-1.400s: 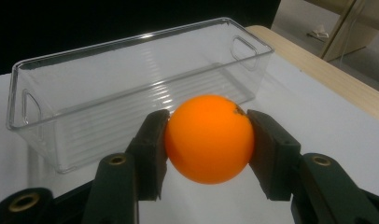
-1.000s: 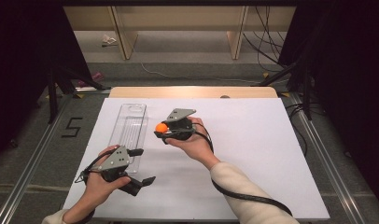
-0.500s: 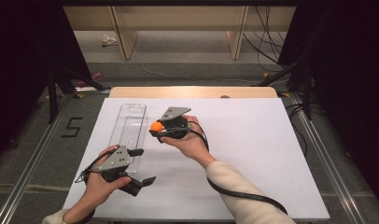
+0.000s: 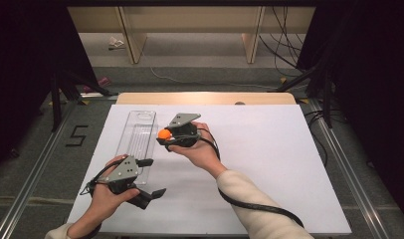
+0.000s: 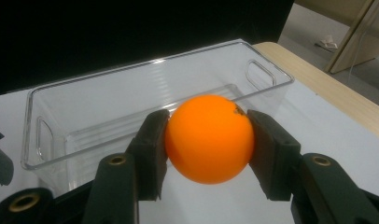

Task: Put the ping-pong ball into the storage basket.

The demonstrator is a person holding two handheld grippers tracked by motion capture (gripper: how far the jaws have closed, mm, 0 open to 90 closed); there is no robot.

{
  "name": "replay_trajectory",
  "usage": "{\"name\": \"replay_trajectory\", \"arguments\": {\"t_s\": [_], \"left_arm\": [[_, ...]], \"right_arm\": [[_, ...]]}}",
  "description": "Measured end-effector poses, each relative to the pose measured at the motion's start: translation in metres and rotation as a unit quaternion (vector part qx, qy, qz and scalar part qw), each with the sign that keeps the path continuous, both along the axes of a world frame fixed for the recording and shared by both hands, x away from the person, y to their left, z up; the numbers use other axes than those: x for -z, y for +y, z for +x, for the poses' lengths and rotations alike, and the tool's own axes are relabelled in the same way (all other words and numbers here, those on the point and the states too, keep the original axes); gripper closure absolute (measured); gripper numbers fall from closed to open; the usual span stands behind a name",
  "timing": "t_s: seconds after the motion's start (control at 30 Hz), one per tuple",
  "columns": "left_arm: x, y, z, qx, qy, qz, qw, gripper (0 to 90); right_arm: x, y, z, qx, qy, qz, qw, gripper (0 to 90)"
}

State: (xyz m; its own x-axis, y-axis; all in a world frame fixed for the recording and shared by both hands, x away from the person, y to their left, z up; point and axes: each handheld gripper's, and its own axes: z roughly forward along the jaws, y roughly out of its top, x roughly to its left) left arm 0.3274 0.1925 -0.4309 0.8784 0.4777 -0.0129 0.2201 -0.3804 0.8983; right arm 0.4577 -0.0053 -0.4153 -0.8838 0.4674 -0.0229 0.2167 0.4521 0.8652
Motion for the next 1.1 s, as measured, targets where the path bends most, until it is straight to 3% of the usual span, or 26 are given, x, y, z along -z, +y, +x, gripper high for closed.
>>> {"name": "replay_trajectory", "arguments": {"t_s": [1.1], "left_arm": [[0.0000, 0.0002, 0.0004, 0.000, 0.000, 0.002, 1.0000, 0.0]], "right_arm": [[-0.0053, 0.0101, 0.0042, -0.004, -0.003, -0.001, 1.0000, 51.6]]}}
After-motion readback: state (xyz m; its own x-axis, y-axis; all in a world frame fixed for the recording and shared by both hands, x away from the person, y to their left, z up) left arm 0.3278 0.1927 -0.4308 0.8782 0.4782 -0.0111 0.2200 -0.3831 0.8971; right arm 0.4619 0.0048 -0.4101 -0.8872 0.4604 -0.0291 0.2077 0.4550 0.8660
